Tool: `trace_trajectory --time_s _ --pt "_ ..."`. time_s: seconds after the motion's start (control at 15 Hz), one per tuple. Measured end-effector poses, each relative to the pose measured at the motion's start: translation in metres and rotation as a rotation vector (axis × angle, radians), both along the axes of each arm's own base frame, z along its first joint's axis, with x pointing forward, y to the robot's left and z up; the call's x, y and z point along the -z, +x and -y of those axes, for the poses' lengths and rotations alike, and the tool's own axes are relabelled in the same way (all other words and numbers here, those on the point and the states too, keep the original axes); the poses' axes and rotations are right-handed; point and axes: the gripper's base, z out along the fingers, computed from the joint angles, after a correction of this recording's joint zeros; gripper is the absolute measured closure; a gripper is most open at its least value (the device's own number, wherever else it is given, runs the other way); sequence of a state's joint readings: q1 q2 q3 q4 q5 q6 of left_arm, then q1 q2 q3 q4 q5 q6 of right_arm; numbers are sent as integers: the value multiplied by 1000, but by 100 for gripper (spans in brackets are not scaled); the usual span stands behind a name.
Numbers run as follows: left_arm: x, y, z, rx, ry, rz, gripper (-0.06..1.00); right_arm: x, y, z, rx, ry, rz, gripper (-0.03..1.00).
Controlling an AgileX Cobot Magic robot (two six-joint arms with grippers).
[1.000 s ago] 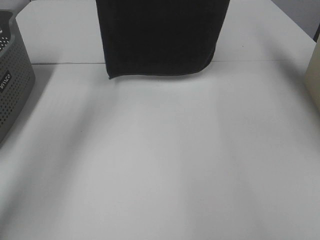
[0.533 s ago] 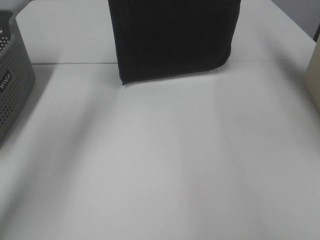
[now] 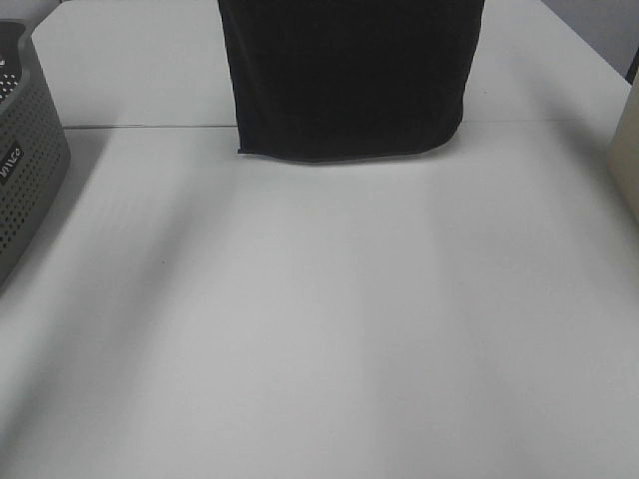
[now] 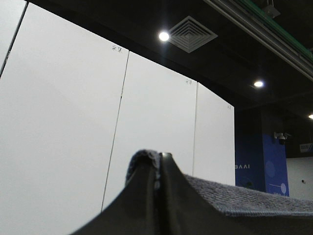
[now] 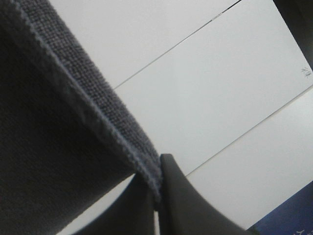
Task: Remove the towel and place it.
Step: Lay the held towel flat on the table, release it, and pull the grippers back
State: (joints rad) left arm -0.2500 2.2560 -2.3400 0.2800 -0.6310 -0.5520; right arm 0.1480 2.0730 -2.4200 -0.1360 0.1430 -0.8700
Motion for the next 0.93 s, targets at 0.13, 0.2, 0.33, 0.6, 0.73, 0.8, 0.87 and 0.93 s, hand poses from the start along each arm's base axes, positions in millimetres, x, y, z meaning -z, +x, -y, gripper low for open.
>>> trace_trajectory --time_s 0.13,0.2,0.33,0.6,0.73,0.8,0.87,0.93 --pt "2 2 1 2 22 -29 94 6 1 1 -5 32 -67 96" --pt "3 2 3 17 32 -44 94 11 2 3 -1 50 -131 96" --pt "7 3 7 48 101 -65 94 22 2 6 10 85 -258 96" --pt "17 2 14 160 267 -172 94 39 -8 12 65 61 -517 96" --pt "11 -6 10 220 362 -228 94 33 -23 14 73 63 -599 96" --pt "7 -12 6 275 410 -261 94 27 -32 15 70 70 -627 96" --pt "6 -20 5 358 456 -313 94 25 -40 15 70 73 -666 96" --pt "6 -28 6 425 511 -354 94 24 -48 16 77 70 -716 96"
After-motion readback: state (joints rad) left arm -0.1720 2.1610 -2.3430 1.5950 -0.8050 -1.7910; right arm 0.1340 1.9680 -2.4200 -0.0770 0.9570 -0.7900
